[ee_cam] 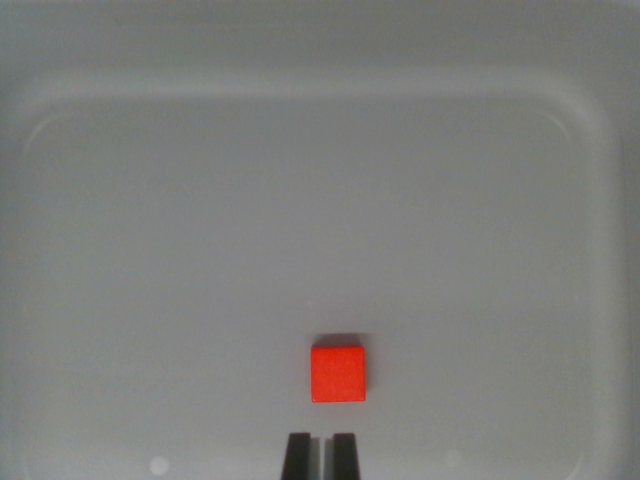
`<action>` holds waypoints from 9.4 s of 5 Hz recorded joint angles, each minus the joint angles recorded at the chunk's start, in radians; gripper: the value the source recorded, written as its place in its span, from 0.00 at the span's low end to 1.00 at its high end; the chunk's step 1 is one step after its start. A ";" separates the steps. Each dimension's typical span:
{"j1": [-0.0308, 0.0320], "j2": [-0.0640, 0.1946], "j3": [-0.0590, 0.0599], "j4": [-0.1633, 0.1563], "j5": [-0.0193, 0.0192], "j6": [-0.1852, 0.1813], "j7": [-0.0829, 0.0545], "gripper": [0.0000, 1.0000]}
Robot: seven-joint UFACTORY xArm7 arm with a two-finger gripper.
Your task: Reach red block
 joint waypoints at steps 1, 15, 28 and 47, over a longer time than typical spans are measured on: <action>0.0000 0.000 0.000 0.000 0.0000 0.000 0.000 0.00; -0.0038 0.039 -0.006 -0.164 0.0012 -0.200 0.009 0.00; -0.0097 0.101 -0.015 -0.421 0.0031 -0.513 0.023 0.00; -0.0168 0.175 -0.027 -0.731 0.0055 -0.889 0.040 0.00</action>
